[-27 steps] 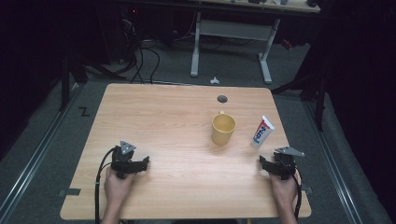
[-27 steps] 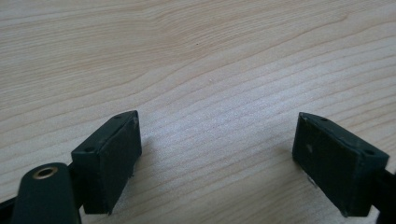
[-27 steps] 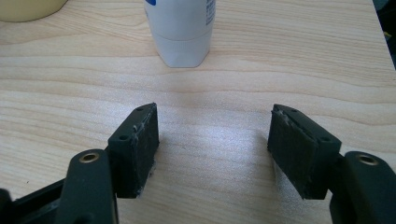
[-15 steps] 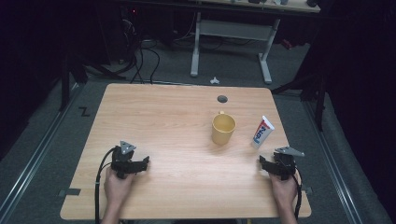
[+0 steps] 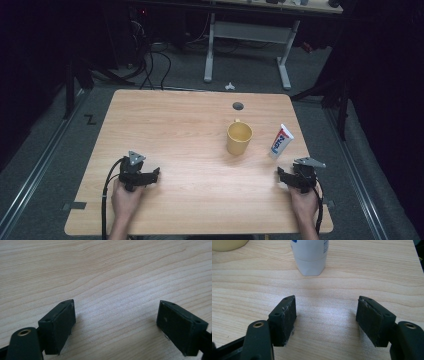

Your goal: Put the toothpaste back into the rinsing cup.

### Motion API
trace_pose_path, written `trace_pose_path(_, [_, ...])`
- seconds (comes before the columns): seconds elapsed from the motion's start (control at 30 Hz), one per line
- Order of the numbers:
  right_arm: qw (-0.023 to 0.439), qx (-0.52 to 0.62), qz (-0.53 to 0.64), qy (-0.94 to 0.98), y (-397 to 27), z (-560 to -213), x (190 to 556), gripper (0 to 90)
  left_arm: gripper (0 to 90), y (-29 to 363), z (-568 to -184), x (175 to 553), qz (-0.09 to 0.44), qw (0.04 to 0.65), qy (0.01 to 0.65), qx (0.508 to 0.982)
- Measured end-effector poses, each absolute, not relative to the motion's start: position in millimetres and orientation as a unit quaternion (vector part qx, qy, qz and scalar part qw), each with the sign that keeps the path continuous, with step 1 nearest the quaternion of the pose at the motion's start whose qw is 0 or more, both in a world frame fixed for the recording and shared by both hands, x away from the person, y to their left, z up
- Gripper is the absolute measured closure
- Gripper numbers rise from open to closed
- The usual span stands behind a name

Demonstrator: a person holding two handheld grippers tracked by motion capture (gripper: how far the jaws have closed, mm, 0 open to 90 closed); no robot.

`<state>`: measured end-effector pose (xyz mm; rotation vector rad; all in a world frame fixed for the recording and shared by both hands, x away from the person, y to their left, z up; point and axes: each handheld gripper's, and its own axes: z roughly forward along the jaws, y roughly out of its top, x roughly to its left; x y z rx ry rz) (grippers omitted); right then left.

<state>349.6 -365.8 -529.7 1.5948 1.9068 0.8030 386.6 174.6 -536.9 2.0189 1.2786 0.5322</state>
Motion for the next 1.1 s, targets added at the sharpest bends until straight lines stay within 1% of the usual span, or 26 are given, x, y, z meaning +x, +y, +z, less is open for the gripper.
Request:
trace_pose_path(0.07, [0.257,0.589,0.299,0.705,-365.7,-529.8,349.7,29.4,15.9,174.6,-536.9,386.6,0.205,0.34,0.491,0.775])
trace_pose_path(0.17, [0.255,0.586,0.297,0.709,-364.3,-529.8,348.9,28.1,15.9,174.5,-537.0,386.7,0.205,0.34,0.491,0.775])
trace_pose_path(0.4, [0.256,0.587,0.295,0.71,-363.7,-529.8,348.0,27.2,15.9,174.5,-537.0,386.7,0.205,0.34,0.491,0.775])
trace_pose_path(0.6, [0.255,0.59,0.296,0.707,-363.6,-528.9,344.8,33.1,15.9,174.5,-537.0,386.7,0.205,0.34,0.491,0.775])
trace_pose_path(0.93, [0.251,0.589,0.306,0.704,-365.0,-528.3,338.9,36.1,15.9,174.5,-536.9,386.7,0.205,0.34,0.491,0.775])
trace_pose_path(1.0, [0.255,0.588,0.311,0.702,-364.8,-526.5,335.0,39.2,15.9,174.5,-537.0,386.7,0.205,0.34,0.491,0.775])
trace_pose_path(1.03, [0.255,0.588,0.311,0.702,-364.8,-526.5,335.0,39.2,15.9,174.5,-537.0,386.7,0.205,0.34,0.491,0.775])
trace_pose_path(1.1, [0.248,0.585,0.324,0.701,-364.2,-525.6,331.6,42.2,15.9,174.5,-537.0,386.7,0.205,0.34,0.491,0.775])
